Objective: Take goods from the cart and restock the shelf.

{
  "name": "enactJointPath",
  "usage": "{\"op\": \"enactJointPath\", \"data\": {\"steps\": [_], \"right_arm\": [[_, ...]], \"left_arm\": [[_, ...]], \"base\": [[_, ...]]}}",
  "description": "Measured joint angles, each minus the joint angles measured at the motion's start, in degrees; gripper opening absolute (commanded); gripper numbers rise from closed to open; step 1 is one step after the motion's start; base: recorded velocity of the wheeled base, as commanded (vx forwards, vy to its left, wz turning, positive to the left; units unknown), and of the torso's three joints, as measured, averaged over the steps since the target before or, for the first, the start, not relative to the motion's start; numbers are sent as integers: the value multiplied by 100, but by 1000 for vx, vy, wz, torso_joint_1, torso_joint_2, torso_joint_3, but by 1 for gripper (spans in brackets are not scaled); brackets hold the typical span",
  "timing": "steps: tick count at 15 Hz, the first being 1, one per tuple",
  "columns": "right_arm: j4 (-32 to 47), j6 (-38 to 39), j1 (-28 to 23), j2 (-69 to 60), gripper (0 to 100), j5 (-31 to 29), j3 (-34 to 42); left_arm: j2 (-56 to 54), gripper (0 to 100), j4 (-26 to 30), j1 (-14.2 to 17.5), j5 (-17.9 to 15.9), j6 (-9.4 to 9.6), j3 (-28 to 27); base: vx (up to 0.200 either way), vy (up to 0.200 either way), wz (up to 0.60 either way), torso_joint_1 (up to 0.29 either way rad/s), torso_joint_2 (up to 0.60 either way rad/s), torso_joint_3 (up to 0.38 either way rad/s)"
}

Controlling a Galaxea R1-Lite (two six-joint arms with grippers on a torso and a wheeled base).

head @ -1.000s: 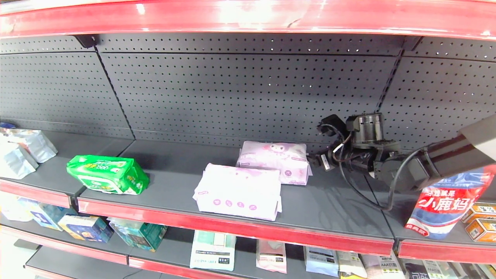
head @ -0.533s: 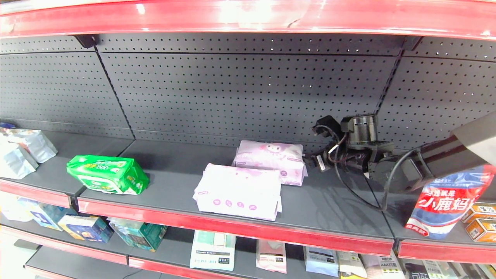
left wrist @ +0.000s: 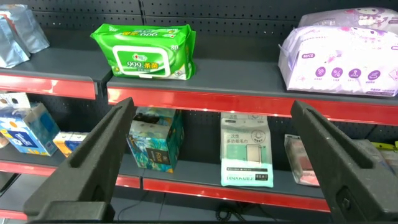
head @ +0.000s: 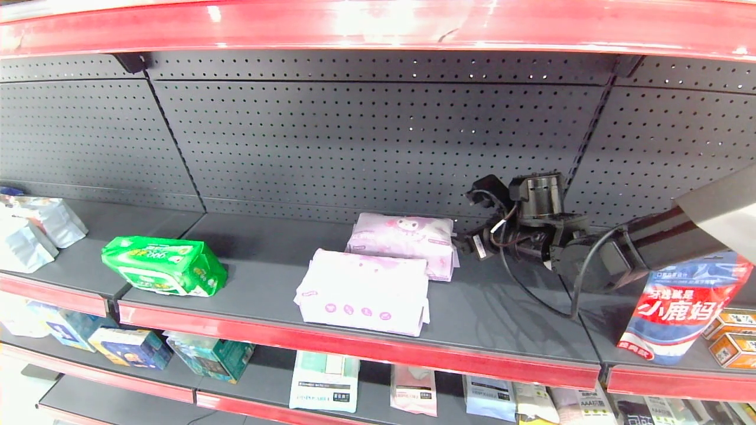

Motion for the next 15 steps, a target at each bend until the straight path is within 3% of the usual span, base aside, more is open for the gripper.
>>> {"op": "enactJointPath", "data": {"steps": [15], "right_arm": [[-6, 129, 239, 212, 100, 28, -250]], "left_arm": [[-5, 100, 0, 0, 2, -2, 0]], "base": [[0, 0, 0, 0, 0, 0]]}}
